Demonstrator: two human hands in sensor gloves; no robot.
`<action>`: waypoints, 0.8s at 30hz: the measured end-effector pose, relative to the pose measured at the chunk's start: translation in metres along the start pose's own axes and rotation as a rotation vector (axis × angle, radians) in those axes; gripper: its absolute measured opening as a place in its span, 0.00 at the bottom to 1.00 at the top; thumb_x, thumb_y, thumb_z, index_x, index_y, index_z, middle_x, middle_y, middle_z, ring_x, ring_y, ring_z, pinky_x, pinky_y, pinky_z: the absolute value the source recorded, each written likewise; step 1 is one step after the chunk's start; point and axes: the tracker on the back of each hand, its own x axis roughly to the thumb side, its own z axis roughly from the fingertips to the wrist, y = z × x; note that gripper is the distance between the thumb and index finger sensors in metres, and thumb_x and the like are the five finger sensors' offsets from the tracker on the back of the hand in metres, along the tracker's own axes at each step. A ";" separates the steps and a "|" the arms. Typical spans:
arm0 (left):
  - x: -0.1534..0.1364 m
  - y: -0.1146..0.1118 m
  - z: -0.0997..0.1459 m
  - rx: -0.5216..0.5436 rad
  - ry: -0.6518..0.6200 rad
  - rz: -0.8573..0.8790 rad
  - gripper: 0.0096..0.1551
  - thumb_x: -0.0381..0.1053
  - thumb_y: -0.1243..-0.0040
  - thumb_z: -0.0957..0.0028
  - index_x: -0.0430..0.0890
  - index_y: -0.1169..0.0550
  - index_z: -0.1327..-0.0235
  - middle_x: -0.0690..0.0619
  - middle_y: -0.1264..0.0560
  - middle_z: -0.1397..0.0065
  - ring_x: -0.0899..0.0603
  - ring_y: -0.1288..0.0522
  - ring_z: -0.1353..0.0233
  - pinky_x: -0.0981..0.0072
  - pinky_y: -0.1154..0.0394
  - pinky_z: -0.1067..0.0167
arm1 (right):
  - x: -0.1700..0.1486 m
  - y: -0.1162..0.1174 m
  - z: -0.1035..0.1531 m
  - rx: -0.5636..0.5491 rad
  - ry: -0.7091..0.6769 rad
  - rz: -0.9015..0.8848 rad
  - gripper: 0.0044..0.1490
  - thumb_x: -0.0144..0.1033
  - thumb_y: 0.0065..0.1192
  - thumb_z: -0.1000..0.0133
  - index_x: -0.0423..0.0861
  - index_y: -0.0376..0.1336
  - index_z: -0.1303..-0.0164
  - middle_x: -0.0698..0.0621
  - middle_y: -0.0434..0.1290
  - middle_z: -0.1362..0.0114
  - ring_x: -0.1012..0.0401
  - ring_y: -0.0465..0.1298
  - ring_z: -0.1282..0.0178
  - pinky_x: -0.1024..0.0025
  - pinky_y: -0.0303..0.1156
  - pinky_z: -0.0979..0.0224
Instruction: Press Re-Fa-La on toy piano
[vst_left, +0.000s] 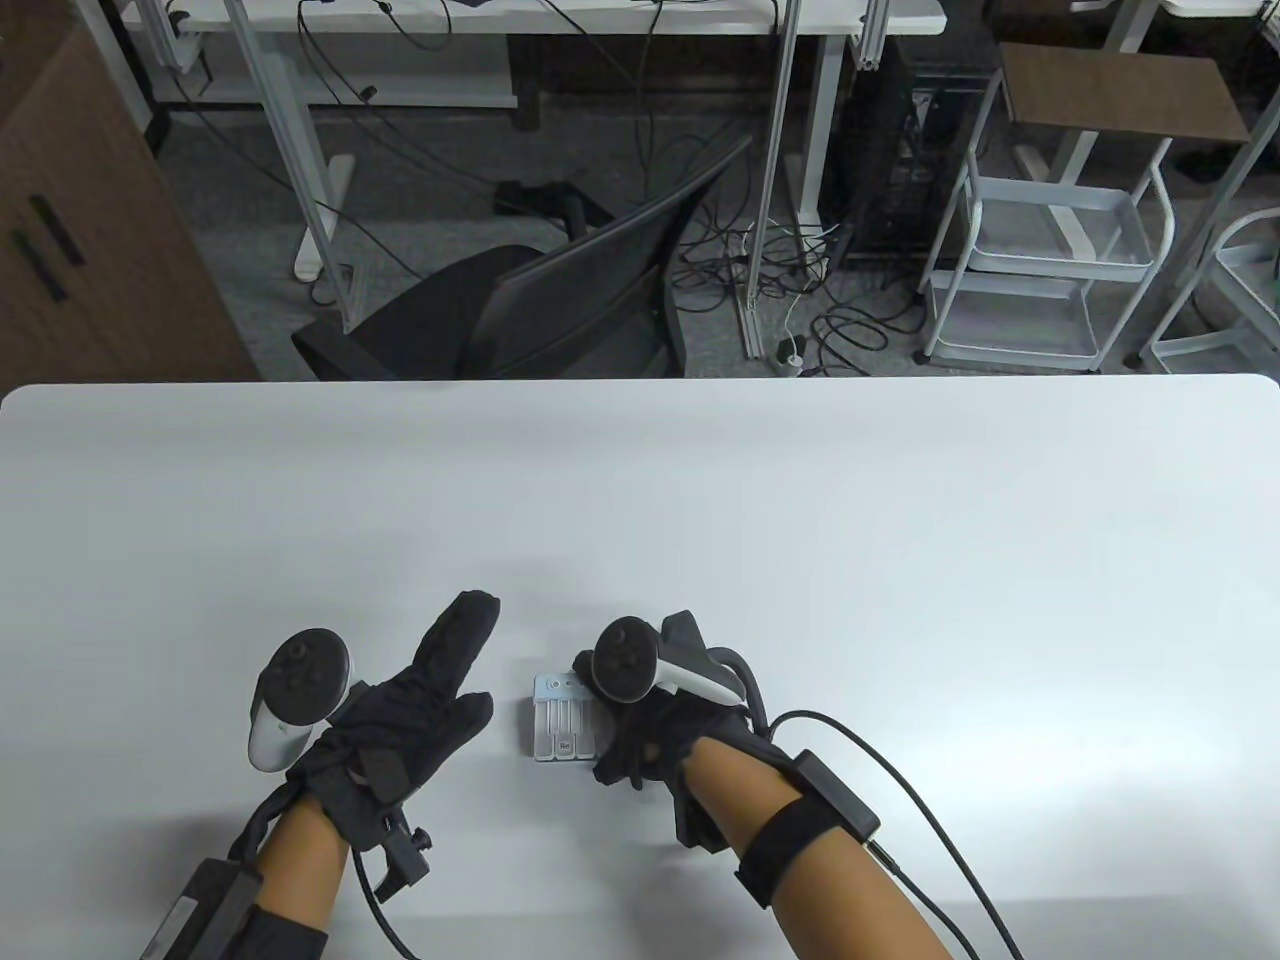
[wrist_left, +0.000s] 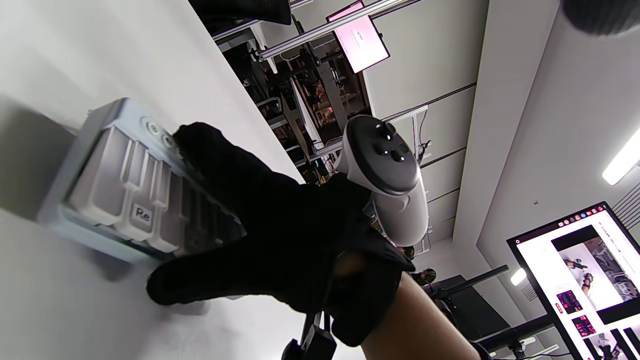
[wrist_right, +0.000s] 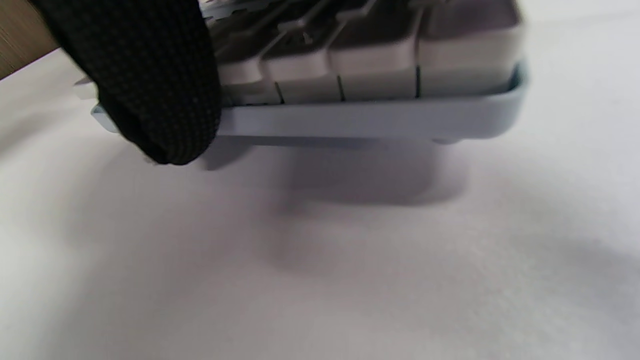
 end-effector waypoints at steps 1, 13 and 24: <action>0.000 0.000 0.000 0.000 0.000 0.000 0.57 0.83 0.50 0.49 0.59 0.57 0.17 0.50 0.68 0.15 0.33 0.73 0.16 0.26 0.69 0.35 | 0.000 0.002 -0.001 0.002 0.000 0.005 0.69 0.49 0.89 0.57 0.56 0.42 0.19 0.49 0.46 0.17 0.40 0.50 0.15 0.30 0.37 0.24; 0.000 0.000 0.000 0.000 0.000 -0.003 0.57 0.83 0.50 0.49 0.59 0.57 0.17 0.50 0.68 0.15 0.33 0.73 0.16 0.26 0.69 0.35 | -0.002 0.008 -0.004 0.018 0.010 0.012 0.69 0.49 0.88 0.57 0.56 0.42 0.19 0.49 0.45 0.17 0.40 0.50 0.15 0.30 0.38 0.24; 0.000 -0.001 0.000 -0.002 0.002 -0.006 0.57 0.83 0.50 0.48 0.59 0.57 0.17 0.50 0.68 0.15 0.33 0.72 0.16 0.26 0.69 0.35 | 0.000 0.012 -0.003 0.015 0.020 0.054 0.70 0.52 0.87 0.57 0.56 0.39 0.20 0.49 0.43 0.17 0.40 0.49 0.15 0.31 0.38 0.23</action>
